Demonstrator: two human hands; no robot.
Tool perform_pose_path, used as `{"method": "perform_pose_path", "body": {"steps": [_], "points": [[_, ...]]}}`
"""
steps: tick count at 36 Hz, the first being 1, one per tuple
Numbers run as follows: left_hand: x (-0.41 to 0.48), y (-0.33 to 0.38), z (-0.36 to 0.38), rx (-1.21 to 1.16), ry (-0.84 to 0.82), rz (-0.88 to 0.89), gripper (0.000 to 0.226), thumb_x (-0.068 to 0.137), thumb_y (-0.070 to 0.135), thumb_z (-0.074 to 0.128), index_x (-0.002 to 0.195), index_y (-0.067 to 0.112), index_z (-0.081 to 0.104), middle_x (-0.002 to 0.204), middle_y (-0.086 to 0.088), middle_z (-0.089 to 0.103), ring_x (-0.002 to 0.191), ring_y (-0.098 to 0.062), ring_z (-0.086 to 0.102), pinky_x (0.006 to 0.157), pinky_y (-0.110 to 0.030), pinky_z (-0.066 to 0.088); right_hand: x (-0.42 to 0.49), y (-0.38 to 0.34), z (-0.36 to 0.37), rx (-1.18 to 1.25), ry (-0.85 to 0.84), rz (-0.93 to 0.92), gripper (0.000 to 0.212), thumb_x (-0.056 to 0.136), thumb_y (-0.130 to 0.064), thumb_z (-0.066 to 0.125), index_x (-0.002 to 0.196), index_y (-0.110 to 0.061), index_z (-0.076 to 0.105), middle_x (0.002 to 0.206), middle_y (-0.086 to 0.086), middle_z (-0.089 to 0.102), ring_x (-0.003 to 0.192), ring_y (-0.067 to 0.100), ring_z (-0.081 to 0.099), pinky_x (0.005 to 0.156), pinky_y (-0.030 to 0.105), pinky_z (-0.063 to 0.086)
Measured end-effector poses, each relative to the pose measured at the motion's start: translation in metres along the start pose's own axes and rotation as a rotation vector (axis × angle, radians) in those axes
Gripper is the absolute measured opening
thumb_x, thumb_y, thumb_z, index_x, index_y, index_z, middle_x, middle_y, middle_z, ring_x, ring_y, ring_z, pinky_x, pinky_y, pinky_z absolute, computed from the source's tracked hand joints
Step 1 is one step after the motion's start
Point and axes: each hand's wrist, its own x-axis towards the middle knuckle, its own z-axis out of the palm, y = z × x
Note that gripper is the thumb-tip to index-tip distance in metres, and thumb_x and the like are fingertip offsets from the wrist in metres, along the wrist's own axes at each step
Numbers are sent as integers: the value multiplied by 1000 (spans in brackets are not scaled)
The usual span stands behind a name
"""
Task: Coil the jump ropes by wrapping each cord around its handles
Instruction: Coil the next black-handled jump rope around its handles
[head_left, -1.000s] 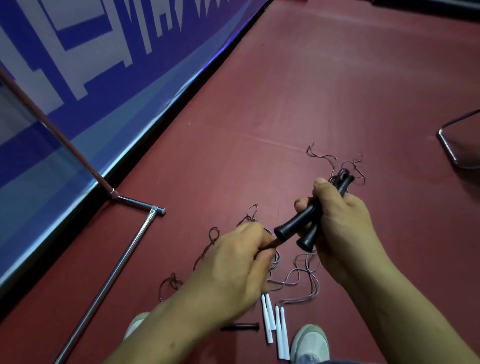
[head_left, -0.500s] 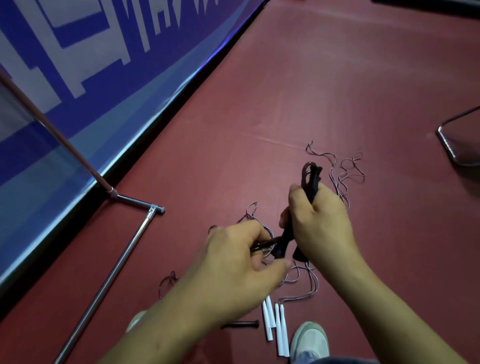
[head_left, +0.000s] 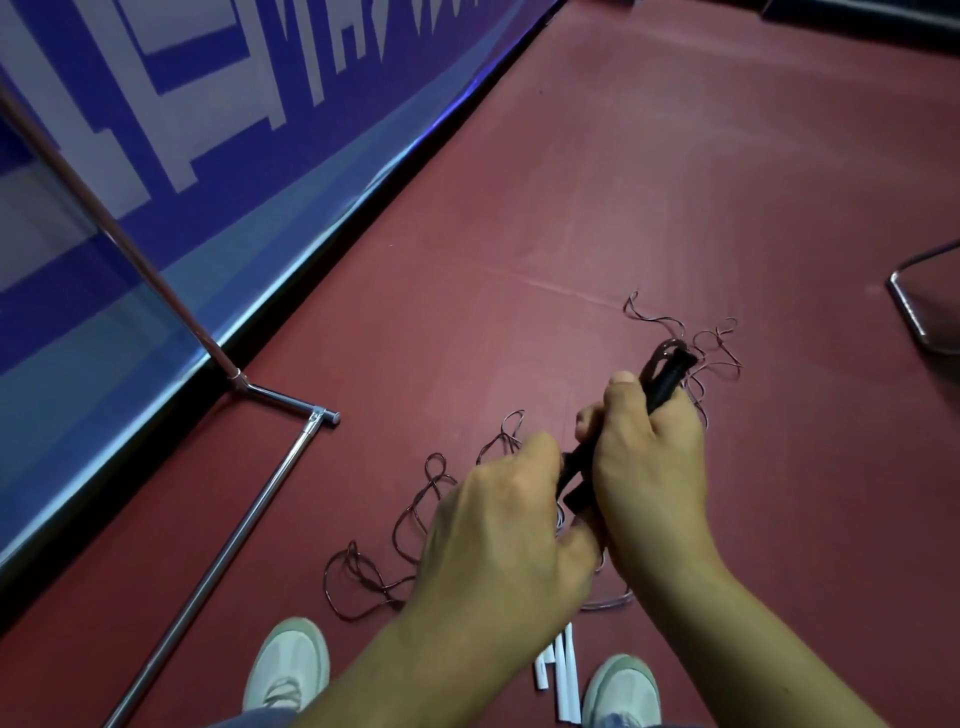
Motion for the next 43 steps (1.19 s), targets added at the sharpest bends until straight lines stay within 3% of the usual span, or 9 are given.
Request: {"method": "perform_pose_path", "body": {"steps": [4, 10, 13, 17, 20, 24, 27, 30, 43], "points": [[3, -4, 1, -46, 38, -41, 31, 77, 23, 67, 70, 24, 37, 53, -1, 36, 52, -20, 26, 45, -43, 38, 0, 1, 1, 37, -40, 52, 27, 102, -23, 46, 78, -10, 50, 58, 1, 56, 51, 19, 52, 55, 43, 49], [6, -2, -6, -361, -43, -284, 31, 73, 38, 82, 80, 20, 57, 57, 7, 52, 52, -10, 42, 53, -38, 40, 4, -2, -9, 15, -77, -41, 18, 103, -24, 52, 89, -13, 50, 63, -3, 59, 54, 8, 56, 55, 31, 49], [7, -2, -8, -336, -21, -321, 34, 72, 47, 79, 80, 21, 58, 62, 5, 61, 53, -8, 48, 56, -39, 46, 2, 1, -7, 38, -85, -13, 20, 102, -29, 56, 89, -14, 51, 65, -4, 60, 57, 10, 57, 57, 36, 50], [6, 1, -6, -230, 4, -261, 36, 68, 49, 80, 78, 24, 56, 68, 12, 68, 50, -3, 51, 49, -18, 38, 1, 3, -6, 28, -22, -5, 22, 102, -33, 55, 89, -15, 51, 64, -6, 60, 52, 8, 53, 55, 30, 44], [8, 1, -7, -239, -7, -242, 35, 71, 46, 80, 81, 23, 55, 72, 14, 68, 56, -8, 56, 52, -24, 45, 2, 5, -6, 34, -17, 3, 23, 102, -34, 53, 91, -14, 50, 68, -3, 62, 55, 10, 56, 56, 31, 46], [8, 0, -9, -225, -43, -201, 36, 71, 47, 69, 81, 23, 44, 64, 14, 59, 51, -8, 41, 48, -24, 38, 0, 7, -1, 125, -73, 94, 30, 90, -45, 53, 88, -15, 47, 73, 5, 61, 67, 36, 63, 61, 55, 55], [9, 0, -9, -209, -85, -174, 36, 81, 35, 69, 82, 22, 36, 59, 16, 52, 49, -9, 39, 45, -19, 32, -3, 10, 0, 159, -89, 150, 32, 88, -47, 54, 88, -17, 45, 77, 9, 56, 68, 38, 60, 59, 65, 54], [9, 0, -7, -210, -115, -168, 39, 87, 28, 67, 82, 24, 28, 58, 10, 53, 47, -9, 42, 43, -19, 29, -6, 12, 2, 209, -97, 175, 24, 100, -35, 52, 94, -12, 46, 77, 10, 54, 63, 28, 54, 54, 44, 51], [7, -9, -14, -206, -174, 35, 37, 92, 14, 55, 83, 33, 24, 62, 7, 42, 49, -10, 40, 45, -29, 31, -10, -1, -5, 291, -248, 140, 12, 98, -11, 60, 89, -5, 55, 74, 9, 56, 60, 14, 57, 57, 31, 50]]}}
